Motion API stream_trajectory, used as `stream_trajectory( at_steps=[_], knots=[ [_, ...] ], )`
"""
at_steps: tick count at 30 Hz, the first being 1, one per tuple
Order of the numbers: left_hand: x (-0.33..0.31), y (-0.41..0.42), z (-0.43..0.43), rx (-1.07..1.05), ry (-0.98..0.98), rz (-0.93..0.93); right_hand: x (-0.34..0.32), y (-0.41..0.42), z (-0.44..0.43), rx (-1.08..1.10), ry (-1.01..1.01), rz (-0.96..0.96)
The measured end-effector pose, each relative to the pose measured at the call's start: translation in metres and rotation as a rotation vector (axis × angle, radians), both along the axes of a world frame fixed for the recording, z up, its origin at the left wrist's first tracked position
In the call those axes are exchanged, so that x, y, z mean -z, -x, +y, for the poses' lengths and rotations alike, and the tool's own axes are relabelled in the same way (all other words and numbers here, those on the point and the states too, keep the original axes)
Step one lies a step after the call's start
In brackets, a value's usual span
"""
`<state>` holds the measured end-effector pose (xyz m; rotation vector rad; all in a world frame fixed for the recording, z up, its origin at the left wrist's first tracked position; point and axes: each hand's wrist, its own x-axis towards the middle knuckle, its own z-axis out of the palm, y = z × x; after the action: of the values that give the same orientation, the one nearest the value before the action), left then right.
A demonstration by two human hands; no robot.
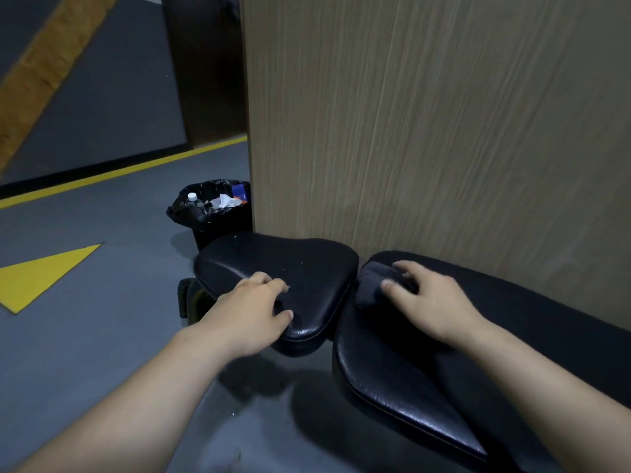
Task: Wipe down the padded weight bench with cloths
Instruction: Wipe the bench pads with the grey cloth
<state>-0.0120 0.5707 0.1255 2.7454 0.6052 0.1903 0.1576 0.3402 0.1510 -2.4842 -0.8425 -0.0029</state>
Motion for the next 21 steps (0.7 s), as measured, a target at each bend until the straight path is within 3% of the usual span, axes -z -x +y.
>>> stream_trajectory(
  at_steps=[3, 6, 16, 21],
  knots=[
    [0.004, -0.001, 0.001, 0.014, -0.001, 0.010, 0.004, -0.013, -0.006, 0.130, 0.106, -0.129],
    [0.010, -0.001, 0.004, 0.015, -0.009, 0.037, 0.022, -0.015, -0.006, 0.137, 0.216, 0.095],
    [0.025, 0.000, 0.030, -0.047, -0.032, 0.101, 0.040, 0.015, 0.037, -0.032, 0.223, -0.035],
    [0.027, -0.003, 0.031, -0.088, -0.046, 0.063, 0.046, 0.004, 0.069, -0.168, 0.042, -0.080]
  ],
)
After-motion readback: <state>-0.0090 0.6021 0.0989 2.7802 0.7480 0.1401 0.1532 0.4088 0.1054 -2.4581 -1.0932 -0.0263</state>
